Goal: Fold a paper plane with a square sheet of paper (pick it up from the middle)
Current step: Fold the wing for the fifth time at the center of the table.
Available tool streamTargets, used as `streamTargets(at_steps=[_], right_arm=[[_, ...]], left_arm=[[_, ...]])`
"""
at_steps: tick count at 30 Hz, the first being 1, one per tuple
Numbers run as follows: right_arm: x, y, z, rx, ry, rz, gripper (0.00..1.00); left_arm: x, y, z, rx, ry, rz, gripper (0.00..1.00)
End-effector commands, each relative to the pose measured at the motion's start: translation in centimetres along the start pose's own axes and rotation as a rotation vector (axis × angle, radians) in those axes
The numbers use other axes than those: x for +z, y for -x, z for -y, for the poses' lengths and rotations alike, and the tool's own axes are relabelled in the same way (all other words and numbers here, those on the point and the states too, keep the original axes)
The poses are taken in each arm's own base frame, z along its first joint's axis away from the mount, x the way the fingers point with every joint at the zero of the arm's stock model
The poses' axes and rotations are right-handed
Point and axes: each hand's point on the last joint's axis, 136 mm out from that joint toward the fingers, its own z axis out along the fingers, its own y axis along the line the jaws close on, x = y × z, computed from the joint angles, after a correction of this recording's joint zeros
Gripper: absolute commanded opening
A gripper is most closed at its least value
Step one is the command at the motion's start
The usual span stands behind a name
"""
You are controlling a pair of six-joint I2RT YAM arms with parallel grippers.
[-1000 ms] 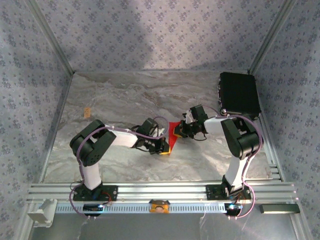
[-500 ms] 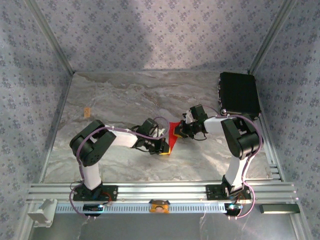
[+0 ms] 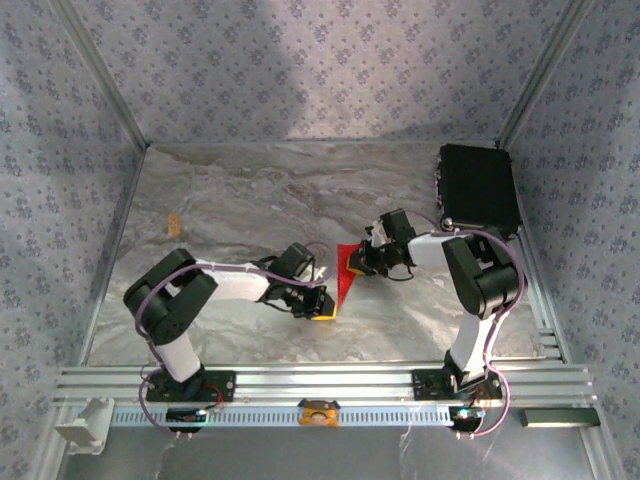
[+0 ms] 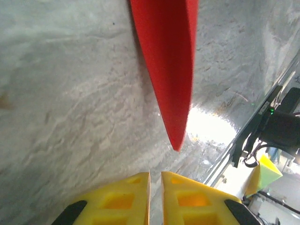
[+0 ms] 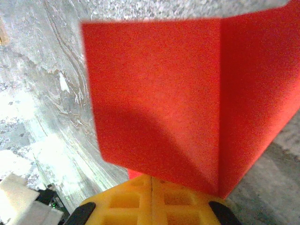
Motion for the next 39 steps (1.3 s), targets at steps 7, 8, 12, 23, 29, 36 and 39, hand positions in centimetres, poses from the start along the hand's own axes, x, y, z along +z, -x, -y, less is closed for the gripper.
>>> streamTargets(at_steps=[7,8,12,23,29,36,39], right_arm=[[0.1,-0.8,4.3,0.054,-0.165,0.007,0.07],[0.0,-0.8,4.3,0.056,-0.164,0.006,0.07],[0.0,-0.8,4.3,0.056,-0.166,0.008,0.07],[0.1,-0.9,4.3,0.058,-0.166,0.004,0.07],[0.1,-1.0,4.4,0.058,-0.17,0.006,0.07],[0.0,-1.1,4.5,0.06,-0.172,0.007,0.07],[0.1,-1.1,4.6,0.063,-0.173,0.008,0.07]], left_arm=[[-4.9,4.5,4.4,0.062,-0.1,0.182,0.12],[-4.7,5.0,4.9,0.066,-0.115,0.177,0.11],[-3.0,6.8,6.2,0.038,-0.167,0.158,0.06],[0.9,9.0,6.6,0.026,-0.184,0.13,0.03],[2.2,8.9,4.0,-0.015,-0.098,0.108,0.04],[3.5,7.5,1.1,-0.037,0.011,0.051,0.03],[3.7,6.5,-0.2,-0.041,0.064,0.03,0.04]])
